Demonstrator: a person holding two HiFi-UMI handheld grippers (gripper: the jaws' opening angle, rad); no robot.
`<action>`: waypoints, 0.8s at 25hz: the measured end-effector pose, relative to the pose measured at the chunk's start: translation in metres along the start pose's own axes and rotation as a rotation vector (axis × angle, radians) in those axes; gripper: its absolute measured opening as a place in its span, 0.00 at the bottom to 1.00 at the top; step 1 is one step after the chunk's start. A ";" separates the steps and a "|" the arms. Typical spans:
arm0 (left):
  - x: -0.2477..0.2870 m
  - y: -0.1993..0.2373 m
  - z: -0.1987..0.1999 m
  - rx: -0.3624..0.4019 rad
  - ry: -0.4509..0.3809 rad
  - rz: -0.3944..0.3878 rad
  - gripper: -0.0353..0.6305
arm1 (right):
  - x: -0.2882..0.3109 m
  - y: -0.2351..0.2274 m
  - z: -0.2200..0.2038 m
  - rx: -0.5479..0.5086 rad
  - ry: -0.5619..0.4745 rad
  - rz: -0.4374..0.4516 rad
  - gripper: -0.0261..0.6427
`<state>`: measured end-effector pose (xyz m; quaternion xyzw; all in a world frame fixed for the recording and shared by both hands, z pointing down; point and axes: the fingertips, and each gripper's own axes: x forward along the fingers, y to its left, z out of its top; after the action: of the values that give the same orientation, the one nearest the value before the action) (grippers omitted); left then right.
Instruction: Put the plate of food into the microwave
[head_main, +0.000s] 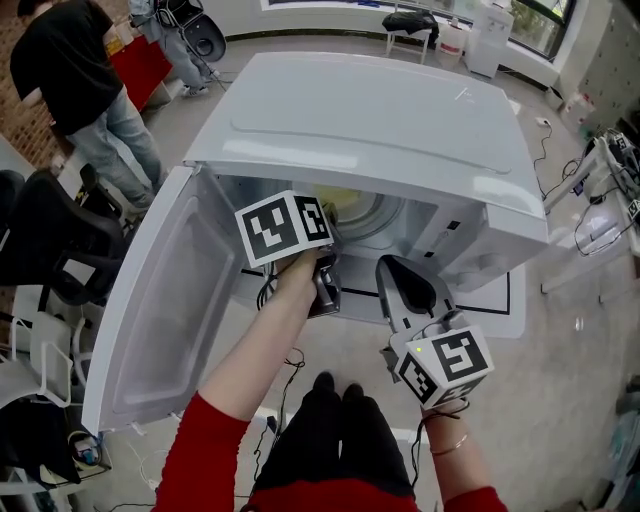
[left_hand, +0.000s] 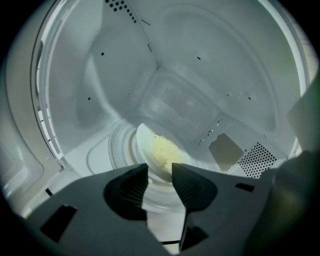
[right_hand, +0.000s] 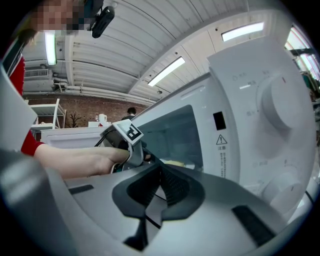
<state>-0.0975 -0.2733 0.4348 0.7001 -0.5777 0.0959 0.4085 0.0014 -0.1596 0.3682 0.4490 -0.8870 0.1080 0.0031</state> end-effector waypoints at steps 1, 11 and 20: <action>0.000 0.001 0.000 0.027 0.003 0.008 0.27 | 0.001 0.000 0.000 -0.002 0.001 0.001 0.06; -0.006 0.010 0.011 0.351 -0.122 0.056 0.31 | 0.003 -0.005 -0.003 -0.007 0.012 0.000 0.06; -0.005 0.019 0.014 0.457 -0.075 0.086 0.44 | 0.000 -0.007 -0.007 0.001 0.028 -0.016 0.06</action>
<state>-0.1209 -0.2795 0.4319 0.7522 -0.5852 0.2153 0.2132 0.0065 -0.1619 0.3767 0.4546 -0.8831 0.1145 0.0162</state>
